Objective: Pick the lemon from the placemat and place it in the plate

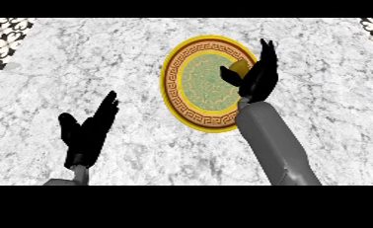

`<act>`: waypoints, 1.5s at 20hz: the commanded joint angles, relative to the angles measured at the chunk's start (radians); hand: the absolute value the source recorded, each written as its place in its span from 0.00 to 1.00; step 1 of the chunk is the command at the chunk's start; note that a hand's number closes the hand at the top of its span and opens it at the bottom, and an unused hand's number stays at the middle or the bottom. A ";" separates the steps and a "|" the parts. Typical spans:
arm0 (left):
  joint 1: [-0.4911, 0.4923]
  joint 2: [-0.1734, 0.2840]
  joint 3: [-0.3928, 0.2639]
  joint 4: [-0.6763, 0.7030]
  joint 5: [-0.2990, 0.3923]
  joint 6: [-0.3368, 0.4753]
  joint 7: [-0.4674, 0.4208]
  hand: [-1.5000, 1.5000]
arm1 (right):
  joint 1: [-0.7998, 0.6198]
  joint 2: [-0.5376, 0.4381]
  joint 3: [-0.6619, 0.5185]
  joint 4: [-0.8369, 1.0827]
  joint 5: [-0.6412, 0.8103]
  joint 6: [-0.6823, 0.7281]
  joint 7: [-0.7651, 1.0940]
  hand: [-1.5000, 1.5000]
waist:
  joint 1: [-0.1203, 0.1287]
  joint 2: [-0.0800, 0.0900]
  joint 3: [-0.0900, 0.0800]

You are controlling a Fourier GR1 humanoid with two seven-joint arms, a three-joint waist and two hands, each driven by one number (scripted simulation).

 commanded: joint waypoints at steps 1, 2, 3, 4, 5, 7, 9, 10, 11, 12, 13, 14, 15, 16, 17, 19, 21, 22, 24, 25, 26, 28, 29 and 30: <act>0.011 0.008 0.006 0.050 -0.004 -0.007 0.016 0.50 | 0.031 0.003 0.039 -0.053 -0.098 -0.212 -0.085 0.00 | -0.008 0.003 -0.006; 0.016 0.023 0.035 0.080 0.014 -0.035 -0.034 0.50 | 0.040 0.003 -0.002 -0.059 -0.127 -0.233 -0.130 0.00 | -0.012 0.005 -0.006; 0.026 -0.035 -0.022 0.040 -0.019 0.018 0.005 0.50 | 0.037 0.003 -0.007 -0.068 -0.162 -0.216 -0.148 0.00 | -0.016 0.001 -0.006; 0.011 -0.045 -0.016 0.068 -0.035 0.040 -0.006 0.50 | 0.071 -0.007 -0.011 -0.150 -0.184 -0.194 -0.159 0.00 | -0.033 -0.002 -0.007; 0.056 -0.022 -0.007 0.051 -0.006 -0.003 -0.010 0.50 | 0.076 0.003 0.030 -0.151 -0.173 -0.226 -0.115 0.00 | -0.024 -0.005 -0.008; 0.001 -0.023 0.018 0.088 -0.021 0.020 -0.011 0.50 | 0.165 -0.021 0.018 -0.264 -0.275 -0.183 -0.200 0.00 | -0.040 -0.005 -0.007; 0.106 -0.049 -0.027 0.047 -0.039 0.020 -0.064 0.50 | 0.241 -0.006 0.082 -0.380 -0.312 -0.142 -0.221 0.00 | -0.039 -0.009 -0.008; 0.006 -0.065 -0.013 0.085 -0.045 0.051 -0.007 0.50 | 0.275 0.003 0.109 -0.396 -0.343 -0.173 -0.233 0.00 | -0.043 -0.006 -0.007; 0.051 -0.009 0.024 0.036 0.003 -0.002 0.012 0.50 | 0.365 -0.004 0.165 -0.495 -0.370 -0.161 -0.279 0.00 | -0.045 -0.010 -0.007; 0.052 -0.024 0.001 0.011 -0.014 0.012 0.023 0.50 | 0.391 -0.047 0.181 -0.559 -0.424 -0.127 -0.297 0.00 | -0.044 -0.009 -0.007; 0.054 -0.017 0.005 0.016 -0.012 -0.003 0.015 0.50 | 0.403 -0.039 0.191 -0.591 -0.415 -0.104 -0.287 0.00 | -0.042 -0.009 -0.008; 0.019 -0.002 0.036 -0.003 0.007 0.003 0.056 0.50 | 0.468 -0.010 0.258 -0.633 -0.381 -0.105 -0.301 0.00 | -0.047 -0.011 -0.008; 0.050 -0.013 0.014 -0.010 -0.010 0.010 0.052 0.50 | 0.504 -0.036 0.269 -0.680 -0.389 -0.069 -0.291 0.00 | -0.046 -0.011 -0.008; 0.053 0.029 0.056 0.023 0.018 -0.040 0.025 0.50 | 0.534 -0.051 0.291 -0.714 -0.397 -0.063 -0.301 0.00 | -0.045 -0.010 -0.008; 0.095 0.003 0.031 0.008 -0.005 -0.022 -0.012 0.50 | 0.599 -0.123 0.299 -0.777 -0.479 -0.068 -0.340 0.00 | -0.042 -0.009 -0.008; -0.008 -0.011 0.063 0.114 -0.001 -0.025 -0.014 0.50 | 0.601 -0.077 0.335 -0.779 -0.425 -0.046 -0.328 0.00 | -0.044 -0.007 -0.009; 0.022 -0.045 0.013 0.066 -0.042 0.012 -0.004 0.50 | 0.725 -0.085 0.397 -0.832 -0.371 -0.064 -0.338 0.00 | -0.046 -0.008 -0.009; 0.050 -0.007 0.054 0.117 -0.009 -0.053 -0.076 0.50 | 0.751 -0.106 0.409 -0.840 -0.366 -0.056 -0.347 0.00 | -0.046 -0.008 -0.009; 0.066 -0.005 0.041 0.005 -0.003 -0.036 0.020 0.50 | 0.799 -0.100 0.433 -0.860 -0.325 -0.045 -0.339 0.00 | -0.039 -0.008 -0.009; -0.007 -0.003 0.065 0.033 0.004 -0.025 0.065 0.50 | 0.813 -0.090 0.408 -0.924 -0.246 0.015 -0.265 0.00 | -0.045 -0.008 -0.009; 0.058 -0.032 0.024 0.033 -0.038 -0.005 -0.001 0.50 | 0.917 -0.135 0.467 -0.960 -0.266 -0.024 -0.312 0.00 | -0.048 -0.009 -0.009; 0.036 -0.052 0.032 0.056 -0.041 0.004 -0.004 0.50 | 0.903 -0.097 0.455 -0.910 -0.236 -0.025 -0.316 0.00 | -0.041 -0.007 -0.009; 0.036 -0.045 0.024 0.049 -0.058 -0.001 -0.007 0.50 | 0.916 -0.052 0.480 -0.898 -0.185 -0.016 -0.302 0.00 | -0.040 -0.007 -0.009; 0.034 -0.023 0.035 -0.020 -0.026 -0.018 0.072 0.50 | 0.977 -0.067 0.505 -0.936 -0.190 -0.051 -0.322 0.00 | -0.040 -0.008 -0.009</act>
